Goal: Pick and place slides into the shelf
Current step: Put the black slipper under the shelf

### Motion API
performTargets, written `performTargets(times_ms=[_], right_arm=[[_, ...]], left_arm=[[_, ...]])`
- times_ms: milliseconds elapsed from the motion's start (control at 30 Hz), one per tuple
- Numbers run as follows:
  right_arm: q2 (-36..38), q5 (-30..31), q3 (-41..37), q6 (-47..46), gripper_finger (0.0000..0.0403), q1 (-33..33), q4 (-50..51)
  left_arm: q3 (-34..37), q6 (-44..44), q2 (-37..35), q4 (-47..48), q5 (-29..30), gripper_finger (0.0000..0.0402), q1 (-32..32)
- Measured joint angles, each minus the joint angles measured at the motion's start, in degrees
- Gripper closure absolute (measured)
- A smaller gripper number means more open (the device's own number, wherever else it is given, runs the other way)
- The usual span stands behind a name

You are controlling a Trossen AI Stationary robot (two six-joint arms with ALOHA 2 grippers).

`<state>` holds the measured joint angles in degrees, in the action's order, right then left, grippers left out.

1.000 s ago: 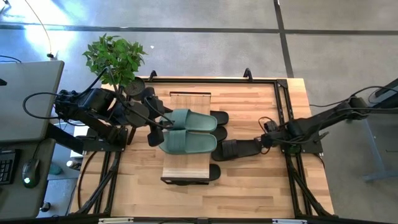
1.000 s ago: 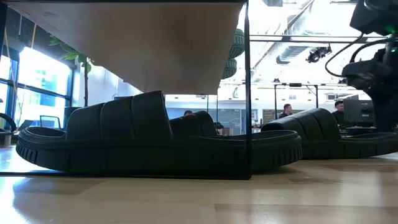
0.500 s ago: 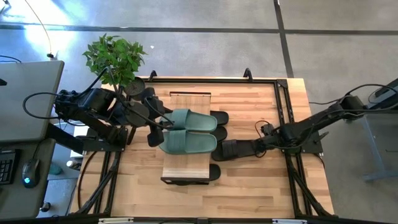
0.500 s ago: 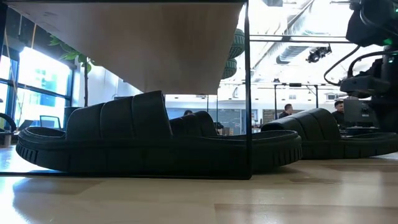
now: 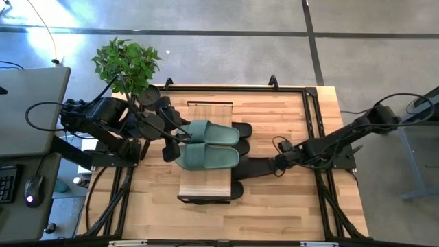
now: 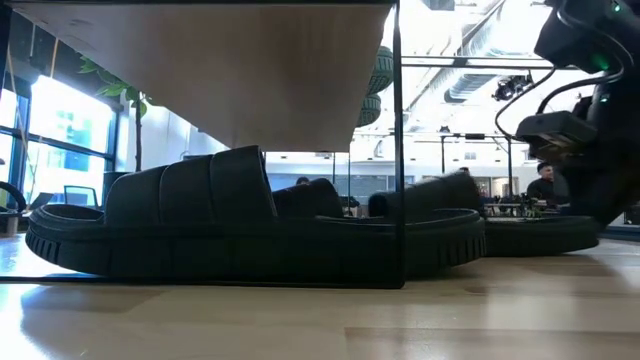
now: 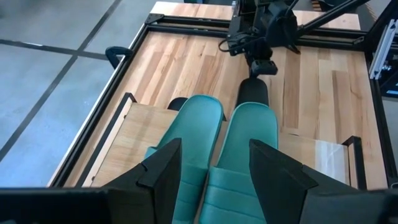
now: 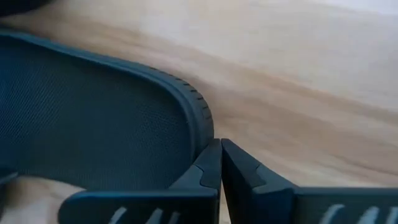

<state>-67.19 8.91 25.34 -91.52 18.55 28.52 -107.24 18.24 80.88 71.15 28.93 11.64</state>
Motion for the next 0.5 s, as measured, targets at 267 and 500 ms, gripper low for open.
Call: performTargets(times_ms=[267,500], right_arm=[[-4.4,-1.0,0.0,2.4,0.0403,0.0,-9.5],[-6.6,-1.0,0.0,3.5,0.0403,0.0,-13.8]], left_arm=[[0.0,0.0,0.0,0.6,0.0,0.0229,0.0],[0.0,0.0,0.0,0.6,0.0,0.0229,0.0]])
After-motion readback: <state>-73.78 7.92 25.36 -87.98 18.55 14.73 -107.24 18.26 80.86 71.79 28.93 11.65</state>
